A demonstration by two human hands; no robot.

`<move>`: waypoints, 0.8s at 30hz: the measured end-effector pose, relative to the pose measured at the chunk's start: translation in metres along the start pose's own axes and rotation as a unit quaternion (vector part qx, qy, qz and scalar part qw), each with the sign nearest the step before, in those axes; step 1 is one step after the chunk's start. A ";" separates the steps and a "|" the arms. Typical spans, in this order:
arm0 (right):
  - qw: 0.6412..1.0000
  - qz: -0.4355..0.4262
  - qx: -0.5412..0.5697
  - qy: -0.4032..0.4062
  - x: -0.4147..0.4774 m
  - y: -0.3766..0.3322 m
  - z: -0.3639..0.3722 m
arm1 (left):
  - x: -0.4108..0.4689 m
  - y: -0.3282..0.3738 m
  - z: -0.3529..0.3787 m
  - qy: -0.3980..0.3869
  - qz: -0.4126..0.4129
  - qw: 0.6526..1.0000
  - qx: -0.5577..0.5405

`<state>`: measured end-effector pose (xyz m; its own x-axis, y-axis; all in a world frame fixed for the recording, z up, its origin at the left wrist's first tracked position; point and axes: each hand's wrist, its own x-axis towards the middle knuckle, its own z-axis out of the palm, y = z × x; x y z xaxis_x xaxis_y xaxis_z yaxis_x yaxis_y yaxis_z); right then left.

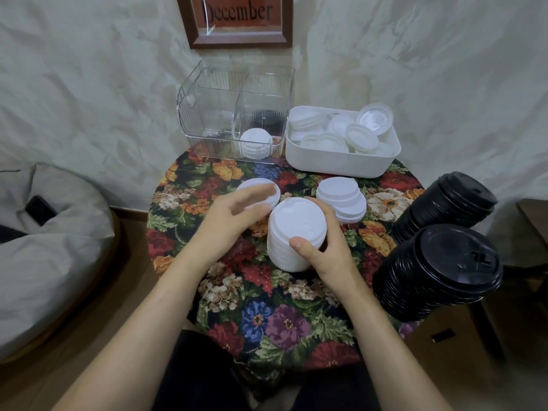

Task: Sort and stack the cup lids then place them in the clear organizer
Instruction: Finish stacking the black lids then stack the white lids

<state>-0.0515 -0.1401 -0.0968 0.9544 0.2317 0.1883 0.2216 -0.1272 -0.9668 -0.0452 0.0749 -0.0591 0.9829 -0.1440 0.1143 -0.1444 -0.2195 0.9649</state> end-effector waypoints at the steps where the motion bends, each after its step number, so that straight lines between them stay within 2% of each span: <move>1: 1.000 -0.001 0.001 0.001 0.000 0.000 0.000 | 0.003 -0.008 -0.002 0.055 0.010 0.997 0.057; 2: 1.000 -0.001 0.002 -0.001 0.001 0.001 0.000 | 0.005 -0.018 -0.004 0.084 0.017 0.985 0.150; 3: 1.000 -0.001 0.003 -0.002 0.000 0.002 0.000 | 0.008 -0.027 -0.005 0.078 0.022 0.962 0.260; 5: 1.000 -0.002 0.002 0.000 0.000 0.002 0.000 | 0.013 -0.046 -0.004 0.032 0.021 0.917 0.397; 9: 1.000 0.004 0.001 0.001 0.000 0.002 0.000 | 0.017 -0.054 -0.003 0.066 0.020 0.923 0.379; 12: 1.000 0.009 -0.002 0.007 0.000 0.003 0.000 | 0.011 -0.036 0.000 0.110 0.010 0.947 0.303; 15: 1.000 0.011 -0.004 0.009 0.000 0.004 0.001 | 0.006 -0.007 0.001 0.179 0.011 0.977 0.114; 17: 1.000 0.016 -0.003 0.010 0.000 0.004 0.000 | 0.002 0.012 0.002 0.202 0.015 0.978 -0.044; 19: 1.000 0.018 -0.003 0.009 0.000 0.003 0.000 | 0.000 0.024 0.005 0.188 0.001 0.967 -0.171; 21: 1.000 0.018 -0.005 0.010 0.000 0.004 0.001 | -0.004 0.031 0.008 0.149 -0.026 0.957 -0.246; 24: 1.000 0.021 -0.007 0.007 0.000 0.004 0.000 | -0.008 0.031 0.011 0.101 -0.076 0.957 -0.259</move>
<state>-0.0509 -0.1403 -0.1008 0.9658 0.2117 0.1499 0.1836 -0.1496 -0.9716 -0.0584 0.0591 -0.0329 0.9976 0.0535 -0.0439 0.0263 0.2933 0.9557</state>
